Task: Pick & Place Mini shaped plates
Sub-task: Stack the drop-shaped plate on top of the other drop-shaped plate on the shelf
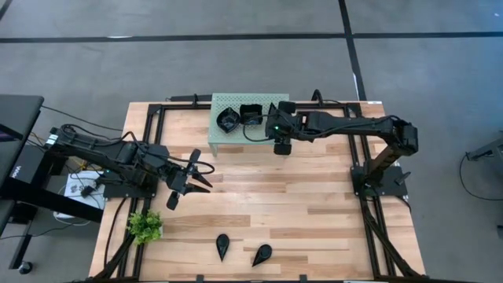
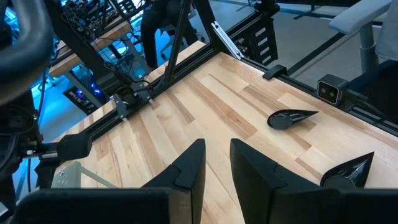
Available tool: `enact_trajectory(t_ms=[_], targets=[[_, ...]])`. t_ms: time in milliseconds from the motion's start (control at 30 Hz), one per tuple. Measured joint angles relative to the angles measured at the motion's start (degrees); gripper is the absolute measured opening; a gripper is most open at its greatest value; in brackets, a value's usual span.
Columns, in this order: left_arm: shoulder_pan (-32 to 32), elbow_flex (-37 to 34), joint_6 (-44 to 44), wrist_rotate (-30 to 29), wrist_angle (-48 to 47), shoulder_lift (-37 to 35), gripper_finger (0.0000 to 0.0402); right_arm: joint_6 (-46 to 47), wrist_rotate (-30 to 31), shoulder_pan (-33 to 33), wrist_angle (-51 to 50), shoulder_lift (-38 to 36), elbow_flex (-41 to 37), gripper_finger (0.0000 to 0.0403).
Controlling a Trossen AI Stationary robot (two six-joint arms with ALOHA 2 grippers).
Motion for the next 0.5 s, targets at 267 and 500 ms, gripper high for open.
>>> enact_trajectory(t_ms=[267, 500], targets=[[0.0, 0.0, -6.1, 0.0, -0.4, 0.4, 0.0076, 8.8, -5.0, 6.1, -1.7, 0.0, 0.0, 0.0163], [-0.1, 0.0, -12.1, 0.0, -0.8, 4.6, 0.0076, 23.6, -5.4, 22.1, -1.7, 0.0, 0.0, 0.016]])
